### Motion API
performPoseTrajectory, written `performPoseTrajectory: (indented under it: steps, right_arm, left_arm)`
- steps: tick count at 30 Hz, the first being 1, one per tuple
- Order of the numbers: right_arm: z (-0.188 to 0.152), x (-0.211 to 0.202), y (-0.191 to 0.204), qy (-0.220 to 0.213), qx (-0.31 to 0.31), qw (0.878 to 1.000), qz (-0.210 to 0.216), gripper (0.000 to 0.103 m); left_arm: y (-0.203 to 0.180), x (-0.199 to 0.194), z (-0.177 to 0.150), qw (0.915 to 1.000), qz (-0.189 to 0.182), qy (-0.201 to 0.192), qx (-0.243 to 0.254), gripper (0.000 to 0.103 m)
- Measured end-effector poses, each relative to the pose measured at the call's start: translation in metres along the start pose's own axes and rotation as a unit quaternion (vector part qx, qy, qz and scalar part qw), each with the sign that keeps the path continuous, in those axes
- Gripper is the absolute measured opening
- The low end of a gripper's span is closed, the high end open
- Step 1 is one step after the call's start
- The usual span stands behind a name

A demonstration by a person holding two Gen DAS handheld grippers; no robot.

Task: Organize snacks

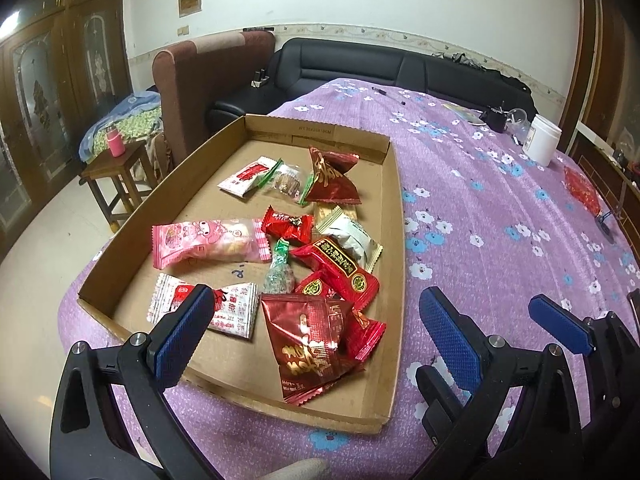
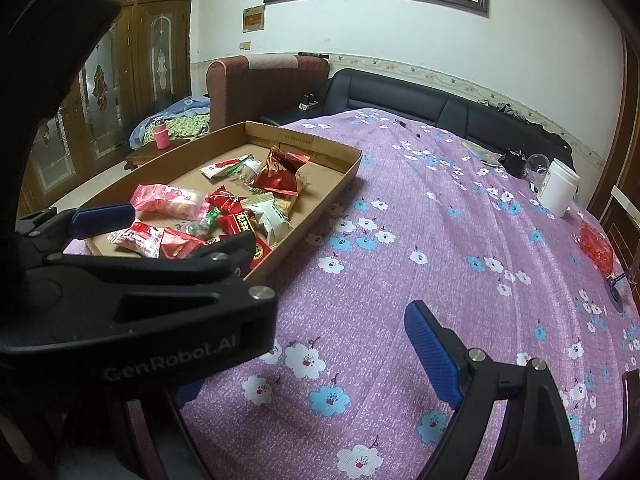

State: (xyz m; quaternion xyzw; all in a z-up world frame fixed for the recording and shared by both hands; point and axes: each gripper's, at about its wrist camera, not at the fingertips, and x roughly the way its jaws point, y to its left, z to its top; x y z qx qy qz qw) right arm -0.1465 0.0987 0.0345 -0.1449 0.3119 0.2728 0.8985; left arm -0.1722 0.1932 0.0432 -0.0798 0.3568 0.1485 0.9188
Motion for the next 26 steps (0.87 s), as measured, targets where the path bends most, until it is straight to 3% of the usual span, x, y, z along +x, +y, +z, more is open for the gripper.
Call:
performPoseTrajectory:
  steps: [14,26]
  right_arm:
    - [-0.001,0.001,0.004,0.004,-0.007,1.000,0.003,0.091]
    - [-0.005,-0.004,-0.015,0.004,0.022,0.999,0.024,0.091]
  left_arm:
    - [0.003,0.001,-0.004,1.0000,0.004,0.009,0.001,0.103]
    - [-0.014,-0.003,-0.001,0.9996,0.000,0.015,0.024,0.103]
